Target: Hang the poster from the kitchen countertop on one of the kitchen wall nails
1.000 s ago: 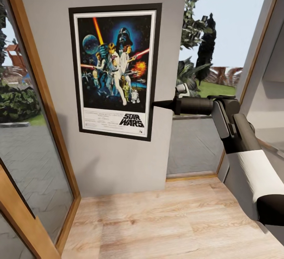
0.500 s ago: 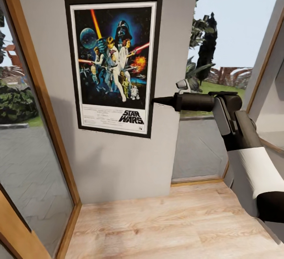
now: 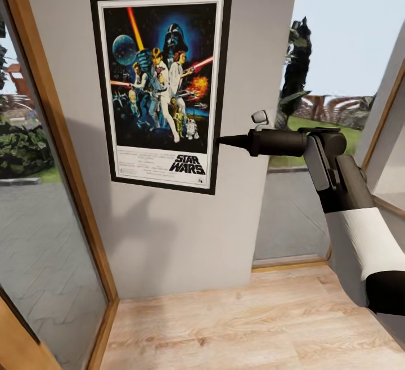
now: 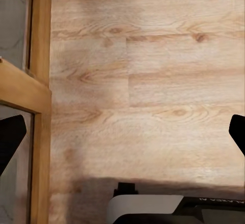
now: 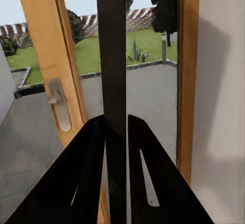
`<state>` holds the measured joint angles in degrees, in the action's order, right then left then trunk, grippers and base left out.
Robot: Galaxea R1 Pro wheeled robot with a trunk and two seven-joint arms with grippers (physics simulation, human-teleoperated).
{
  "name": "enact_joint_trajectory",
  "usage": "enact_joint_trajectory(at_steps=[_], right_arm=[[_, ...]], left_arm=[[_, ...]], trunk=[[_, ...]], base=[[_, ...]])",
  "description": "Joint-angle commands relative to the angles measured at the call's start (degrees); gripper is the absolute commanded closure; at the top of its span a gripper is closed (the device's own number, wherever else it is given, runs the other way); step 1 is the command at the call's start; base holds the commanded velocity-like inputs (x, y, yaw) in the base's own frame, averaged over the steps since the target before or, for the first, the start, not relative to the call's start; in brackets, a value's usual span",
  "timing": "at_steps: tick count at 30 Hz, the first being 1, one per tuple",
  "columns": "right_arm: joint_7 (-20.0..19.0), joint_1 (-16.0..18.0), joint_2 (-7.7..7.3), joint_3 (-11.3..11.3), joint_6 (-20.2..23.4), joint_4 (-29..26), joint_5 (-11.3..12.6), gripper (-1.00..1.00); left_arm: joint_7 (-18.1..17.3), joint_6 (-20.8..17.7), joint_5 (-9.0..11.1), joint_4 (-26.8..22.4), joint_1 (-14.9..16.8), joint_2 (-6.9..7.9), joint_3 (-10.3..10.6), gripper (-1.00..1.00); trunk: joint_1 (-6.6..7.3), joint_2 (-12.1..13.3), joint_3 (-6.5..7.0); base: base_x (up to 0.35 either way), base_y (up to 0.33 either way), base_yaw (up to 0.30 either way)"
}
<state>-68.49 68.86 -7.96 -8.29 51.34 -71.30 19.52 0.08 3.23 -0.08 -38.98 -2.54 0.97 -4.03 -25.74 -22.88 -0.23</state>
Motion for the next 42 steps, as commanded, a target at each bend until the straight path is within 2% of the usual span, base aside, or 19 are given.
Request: enact_joint_trajectory(at_steps=[1, 22, 42], right_arm=[[-0.1, 0.0, -0.04, -0.1, 0.4, 0.0, 0.3, 1.0], [-0.1, 0.0, -0.04, -0.1, 0.4, 0.0, 0.3, 1.0], [-0.1, 0.0, -0.04, -0.1, 0.4, -0.3, 0.3, 1.0]], left_arm=[[0.0, 0.1, 0.0, 0.0, 0.0, 0.0, 0.0, -1.0], [0.0, 0.1, 0.0, -0.1, 0.0, 0.07, -0.1, -1.0], [0.0, 0.0, 0.0, -0.1, 0.0, 0.08, -0.2, -1.0]], trunk=[[-0.04, 0.0, -0.02], [-0.04, 0.0, -0.02], [-0.04, 0.0, -0.02]], base=[[0.145, 0.108, 0.0], [0.082, 0.02, 0.0], [0.219, 0.0, 0.0]])
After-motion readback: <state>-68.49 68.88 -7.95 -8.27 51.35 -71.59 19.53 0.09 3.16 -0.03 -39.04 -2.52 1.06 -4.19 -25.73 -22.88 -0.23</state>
